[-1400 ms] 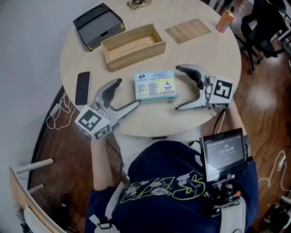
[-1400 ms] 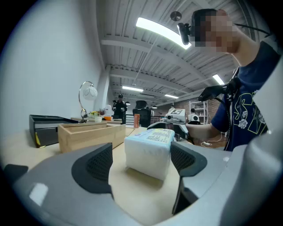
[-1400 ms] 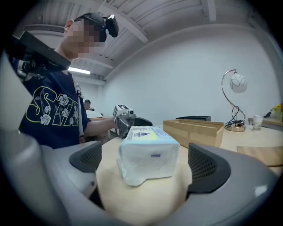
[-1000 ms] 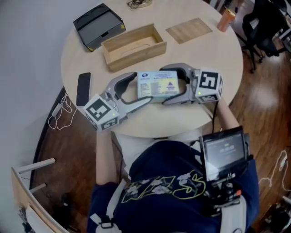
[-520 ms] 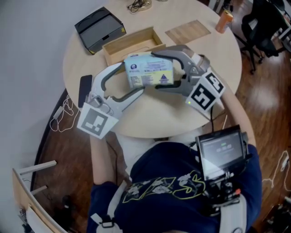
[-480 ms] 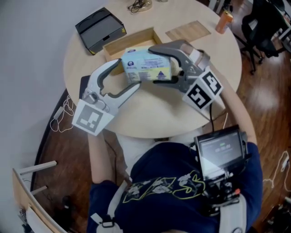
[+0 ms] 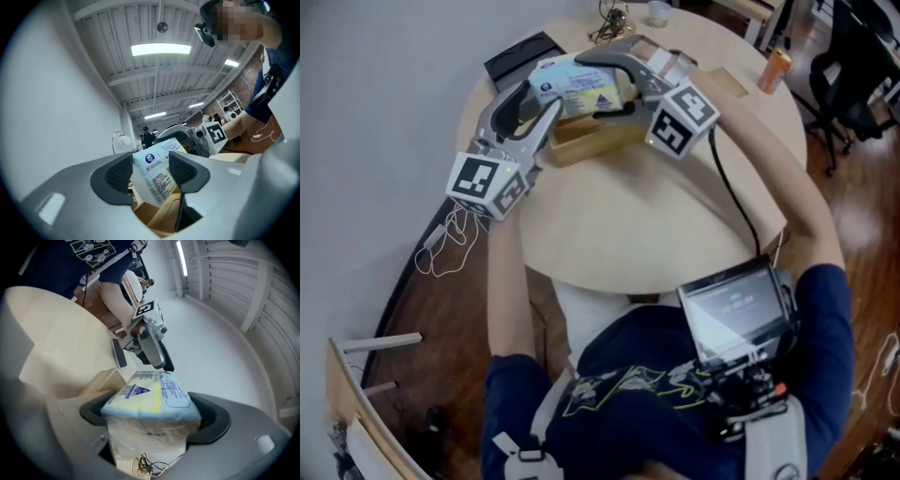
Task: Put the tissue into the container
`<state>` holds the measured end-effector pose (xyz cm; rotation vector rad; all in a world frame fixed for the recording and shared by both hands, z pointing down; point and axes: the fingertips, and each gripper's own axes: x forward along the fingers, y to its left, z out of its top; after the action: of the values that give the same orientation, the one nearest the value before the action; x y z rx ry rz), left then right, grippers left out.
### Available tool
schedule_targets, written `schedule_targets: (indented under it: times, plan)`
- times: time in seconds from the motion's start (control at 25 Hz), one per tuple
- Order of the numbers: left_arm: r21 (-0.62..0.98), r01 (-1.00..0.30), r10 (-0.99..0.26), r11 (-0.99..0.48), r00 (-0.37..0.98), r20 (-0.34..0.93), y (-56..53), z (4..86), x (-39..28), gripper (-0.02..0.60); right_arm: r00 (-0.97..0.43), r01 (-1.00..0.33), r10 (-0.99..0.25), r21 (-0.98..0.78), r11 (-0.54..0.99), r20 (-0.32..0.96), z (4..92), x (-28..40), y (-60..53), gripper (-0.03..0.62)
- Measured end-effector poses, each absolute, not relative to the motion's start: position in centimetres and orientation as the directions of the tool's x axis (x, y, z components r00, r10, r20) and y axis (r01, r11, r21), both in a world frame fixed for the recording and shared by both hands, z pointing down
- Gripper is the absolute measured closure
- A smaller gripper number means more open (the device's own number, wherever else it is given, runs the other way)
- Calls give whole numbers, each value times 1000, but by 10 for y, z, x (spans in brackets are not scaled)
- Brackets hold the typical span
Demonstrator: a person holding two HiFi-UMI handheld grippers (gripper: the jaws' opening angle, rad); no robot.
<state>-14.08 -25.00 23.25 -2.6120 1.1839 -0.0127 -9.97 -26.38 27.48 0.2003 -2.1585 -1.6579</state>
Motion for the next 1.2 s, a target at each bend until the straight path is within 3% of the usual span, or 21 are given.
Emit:
schedule_targets:
  times: [0.12, 0.2, 0.28, 0.52, 0.8, 0.92, 1.08, 1.12, 1.16, 1.2]
  plan:
    - [-206, -754, -752, -624, 651, -105, -258, 246, -149, 360, -894, 195, -328, 925, 326, 304, 291, -110, -274, 105]
    - [-228, -735, -739, -639, 668, -83, -257, 254, -145, 362, -879, 243, -308, 898, 368, 364, 307, -111, -282, 11]
    - [-250, -729, -736, -637, 672, -83, -253, 254, -146, 362, -876, 248, -291, 877, 411, 384, 312, -104, -287, 11]
    - [-250, -744, -749, -619, 656, -96, -250, 256, -164, 364, -900, 135, -328, 901, 412, 285, 287, -64, -291, 11]
    - [-402, -700, -784, -590, 616, 79, -254, 293, -145, 362, -886, -37, -428, 892, 450, 179, 275, -57, -300, 11]
    - [-391, -698, -759, -600, 651, 3, -227, 277, -130, 362, -900, -111, -419, 866, 488, 121, 260, -47, -280, 11]
    - [-223, -656, -647, -721, 753, -121, -173, 261, -103, 366, -960, -253, -274, 603, 757, -58, 243, -29, -221, 11]
    - [-153, -624, -612, -766, 781, -123, -161, 265, -98, 577, -962, -268, -259, 490, 829, -88, 247, -23, -207, 105]
    - [-73, -586, -577, -807, 809, -117, -151, 271, -93, 581, -964, -266, -256, 380, 886, -77, 256, -16, -195, 559]
    - [7, -550, -547, -835, 830, -111, -143, 277, -88, 581, -968, -250, -245, 273, 929, -53, 267, -9, -183, 592]
